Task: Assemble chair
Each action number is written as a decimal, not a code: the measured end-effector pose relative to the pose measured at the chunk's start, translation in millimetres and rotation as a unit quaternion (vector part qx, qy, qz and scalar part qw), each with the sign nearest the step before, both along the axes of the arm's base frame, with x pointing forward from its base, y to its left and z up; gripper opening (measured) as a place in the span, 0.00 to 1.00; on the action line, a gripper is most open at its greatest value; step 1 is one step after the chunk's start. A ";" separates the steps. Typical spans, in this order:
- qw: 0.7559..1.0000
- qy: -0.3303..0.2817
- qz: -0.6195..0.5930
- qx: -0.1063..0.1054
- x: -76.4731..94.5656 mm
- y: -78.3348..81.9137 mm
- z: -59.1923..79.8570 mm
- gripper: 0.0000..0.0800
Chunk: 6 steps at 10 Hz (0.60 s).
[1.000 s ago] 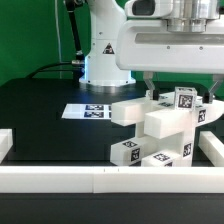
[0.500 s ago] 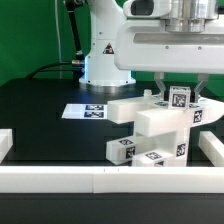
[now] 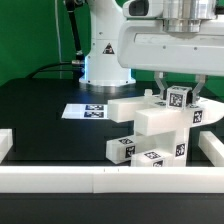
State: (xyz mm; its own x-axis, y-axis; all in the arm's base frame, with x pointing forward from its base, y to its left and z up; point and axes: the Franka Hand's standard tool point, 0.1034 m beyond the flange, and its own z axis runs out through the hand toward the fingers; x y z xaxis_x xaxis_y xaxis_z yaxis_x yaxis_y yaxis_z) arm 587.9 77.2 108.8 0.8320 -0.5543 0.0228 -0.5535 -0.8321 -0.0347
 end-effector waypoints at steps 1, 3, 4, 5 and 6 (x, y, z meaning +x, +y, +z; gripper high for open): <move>1.000 0.000 -0.024 0.001 0.0 0.0 0.0 0.34; 0.996 0.002 -0.087 0.004 -0.1 0.4 -0.1 0.34; 0.990 0.002 -0.142 0.007 -0.1 1.0 -0.1 0.34; 0.987 0.003 -0.160 0.008 -0.1 1.1 -0.2 0.34; 0.979 0.004 -0.202 0.009 -0.2 1.7 -0.2 0.34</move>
Offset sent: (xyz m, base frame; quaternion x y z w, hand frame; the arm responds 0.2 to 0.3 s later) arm 0.0000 0.0000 0.0000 0.0000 0.0000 0.2571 0.9664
